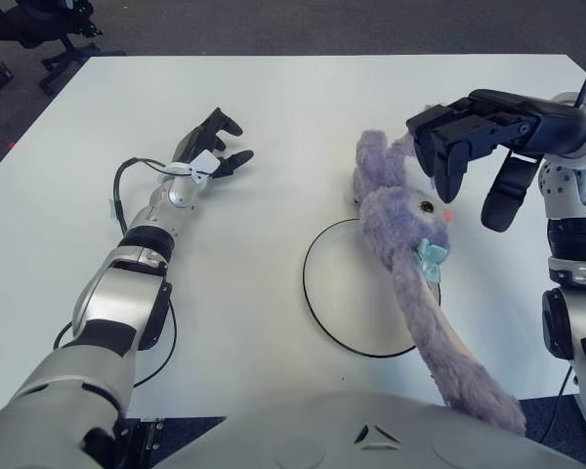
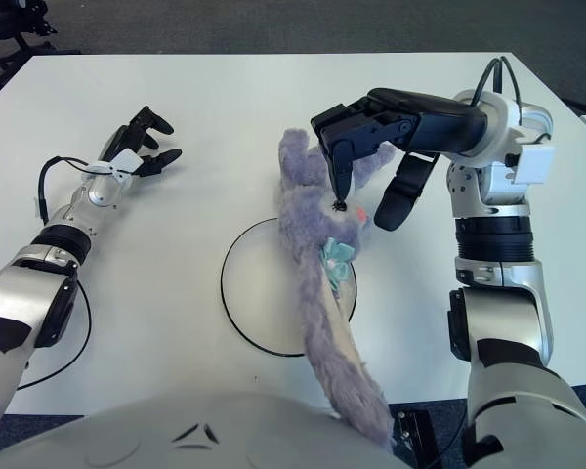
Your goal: Put the doll into the plate.
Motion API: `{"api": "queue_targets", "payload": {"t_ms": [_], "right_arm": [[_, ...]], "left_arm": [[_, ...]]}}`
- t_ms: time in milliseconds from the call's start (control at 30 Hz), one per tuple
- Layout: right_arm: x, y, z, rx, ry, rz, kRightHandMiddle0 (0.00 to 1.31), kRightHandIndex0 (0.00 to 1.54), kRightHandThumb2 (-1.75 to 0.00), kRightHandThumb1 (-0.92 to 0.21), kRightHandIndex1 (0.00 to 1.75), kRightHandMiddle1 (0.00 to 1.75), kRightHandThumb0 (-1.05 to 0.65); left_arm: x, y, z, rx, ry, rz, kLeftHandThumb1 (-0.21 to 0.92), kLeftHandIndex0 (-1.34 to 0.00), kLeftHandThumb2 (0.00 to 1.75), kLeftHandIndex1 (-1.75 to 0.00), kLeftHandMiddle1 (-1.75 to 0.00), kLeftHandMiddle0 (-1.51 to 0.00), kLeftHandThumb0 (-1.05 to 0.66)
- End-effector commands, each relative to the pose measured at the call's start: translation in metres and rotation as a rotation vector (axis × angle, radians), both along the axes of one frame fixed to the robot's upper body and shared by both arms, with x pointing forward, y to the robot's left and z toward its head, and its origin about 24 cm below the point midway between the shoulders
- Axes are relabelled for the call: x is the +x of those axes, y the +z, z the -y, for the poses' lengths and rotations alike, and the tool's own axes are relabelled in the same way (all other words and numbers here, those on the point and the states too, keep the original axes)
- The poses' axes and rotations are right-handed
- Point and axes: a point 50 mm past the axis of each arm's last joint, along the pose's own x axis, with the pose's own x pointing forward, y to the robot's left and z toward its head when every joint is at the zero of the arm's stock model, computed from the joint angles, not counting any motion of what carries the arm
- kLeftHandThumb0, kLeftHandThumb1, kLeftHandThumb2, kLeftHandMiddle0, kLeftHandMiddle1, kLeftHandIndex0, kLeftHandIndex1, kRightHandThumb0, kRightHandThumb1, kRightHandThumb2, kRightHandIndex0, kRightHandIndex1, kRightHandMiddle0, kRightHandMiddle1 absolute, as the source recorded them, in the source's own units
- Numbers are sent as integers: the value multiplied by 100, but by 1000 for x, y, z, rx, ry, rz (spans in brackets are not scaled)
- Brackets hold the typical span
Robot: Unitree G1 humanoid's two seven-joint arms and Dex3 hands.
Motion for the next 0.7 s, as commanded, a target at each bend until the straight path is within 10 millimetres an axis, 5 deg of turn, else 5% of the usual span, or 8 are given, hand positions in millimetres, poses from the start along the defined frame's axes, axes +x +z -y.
{"api": "queue_targets", "payload": {"t_ms": [0,133,267,667], "right_arm": [[-2,1,3,-19,-40,2,27,59,-29,-91,130,148,-1],[-2,1,3,-19,-45,1,25,58,-29,-92,131,150,-1],[10,29,19,13,-240,238,18,51,-35,-92,136,159,-1],[19,34,11,-45,-278,346,17,42,-39,-92,139,167,-1]], "left_arm": [[0,-4,-2,17,11,-27,92,-24,39,-147,-160,-38,-1],[0,-4,-2,17,11,-27,92,-24,39,-147,-159,-38,-1],[0,-5,0,18,8,-35,92,-25,38,-146,-160,-38,-1],[0,-5,0,20,3,-38,92,-25,38,-145,-160,-38,-1]]}}
